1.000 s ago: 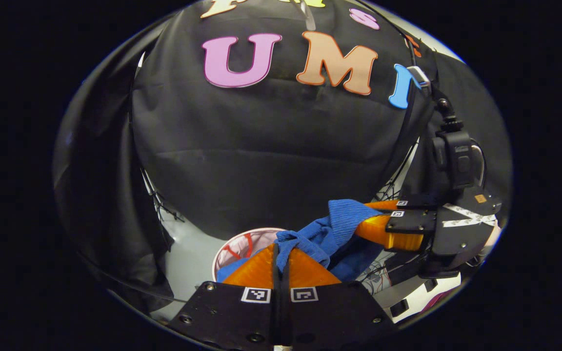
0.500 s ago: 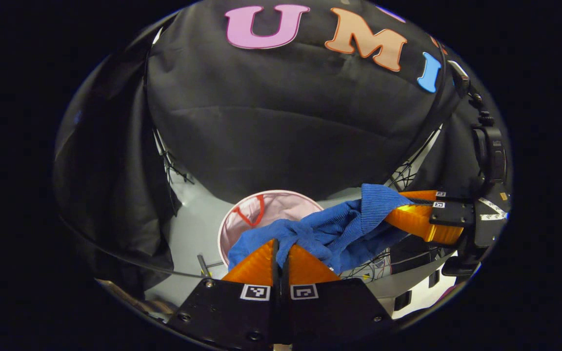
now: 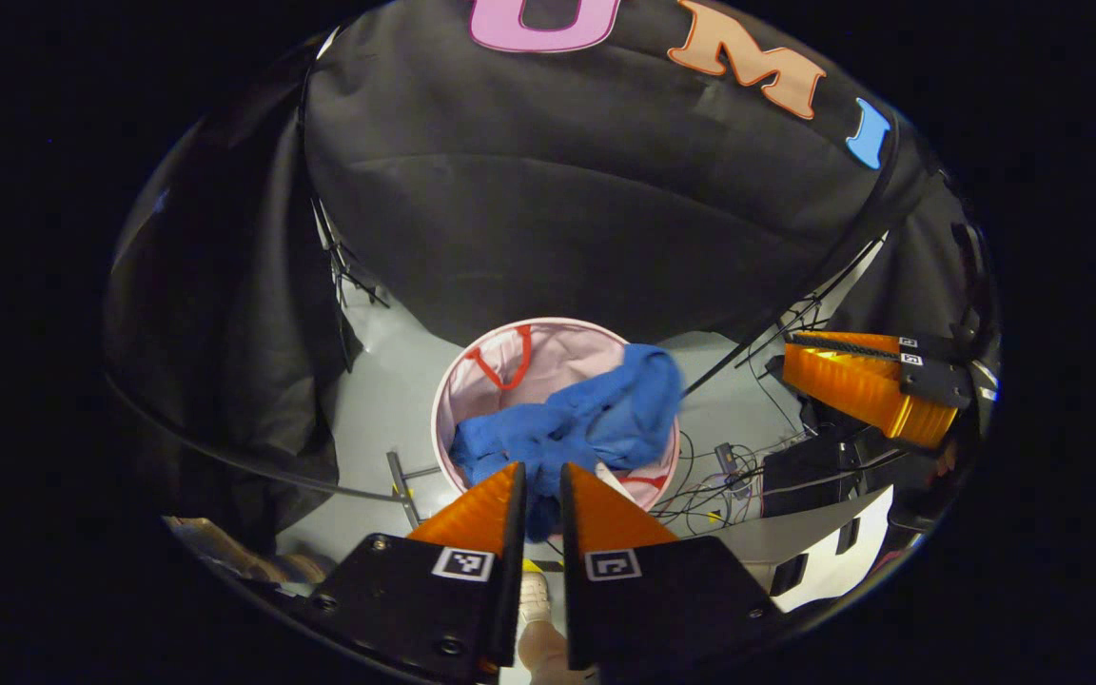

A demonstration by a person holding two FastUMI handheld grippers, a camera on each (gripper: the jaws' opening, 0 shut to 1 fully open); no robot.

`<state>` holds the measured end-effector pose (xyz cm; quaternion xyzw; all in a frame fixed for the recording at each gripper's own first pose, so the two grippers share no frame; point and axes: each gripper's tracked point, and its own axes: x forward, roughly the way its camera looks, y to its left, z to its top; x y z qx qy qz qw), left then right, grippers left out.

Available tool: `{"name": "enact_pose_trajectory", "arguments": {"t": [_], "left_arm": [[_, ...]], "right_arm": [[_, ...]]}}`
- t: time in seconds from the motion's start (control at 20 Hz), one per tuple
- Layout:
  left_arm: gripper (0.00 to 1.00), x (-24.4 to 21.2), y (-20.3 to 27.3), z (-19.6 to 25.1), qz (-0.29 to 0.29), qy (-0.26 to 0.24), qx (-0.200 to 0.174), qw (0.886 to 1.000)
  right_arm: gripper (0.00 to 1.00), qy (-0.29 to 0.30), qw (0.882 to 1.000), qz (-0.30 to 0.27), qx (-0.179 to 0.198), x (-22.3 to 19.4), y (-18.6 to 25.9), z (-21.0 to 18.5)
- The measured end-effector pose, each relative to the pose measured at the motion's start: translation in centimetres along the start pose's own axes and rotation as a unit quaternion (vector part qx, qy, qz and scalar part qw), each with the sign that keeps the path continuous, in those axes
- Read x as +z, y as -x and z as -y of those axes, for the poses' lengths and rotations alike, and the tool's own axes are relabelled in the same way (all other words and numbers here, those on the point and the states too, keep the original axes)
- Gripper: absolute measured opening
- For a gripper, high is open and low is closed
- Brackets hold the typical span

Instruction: Grasp the clothes on the hanger with both hands and then place them into the laundry hamper below.

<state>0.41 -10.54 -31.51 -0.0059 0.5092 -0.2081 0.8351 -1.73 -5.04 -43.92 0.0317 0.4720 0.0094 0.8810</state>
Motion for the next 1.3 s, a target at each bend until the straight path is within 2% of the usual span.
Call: {"name": "enact_pose_trajectory", "arguments": {"t": [0.05,0.6,0.9,1.3], "left_arm": [[0.24,0.1,-0.1,0.0,0.001,0.001,0.001,1.0],[0.23,0.5,0.2,0.5,0.006,-0.012,0.0,1.0],[0.23,3.7,1.9,1.4,0.053,-0.029,0.0,0.998],[0.23,9.5,5.4,3.9,0.133,-0.059,-0.016,0.989]], "right_arm": [[0.12,0.001,1.0,-0.001,0.001,-0.2,0.1,-0.2],[0.12,0.001,1.0,-0.003,0.005,-0.7,0.1,-0.4],[0.12,0.009,1.0,0.021,0.005,-0.1,0.8,0.5],[0.12,0.002,0.997,0.076,-0.005,4.7,3.9,0.2]]}}
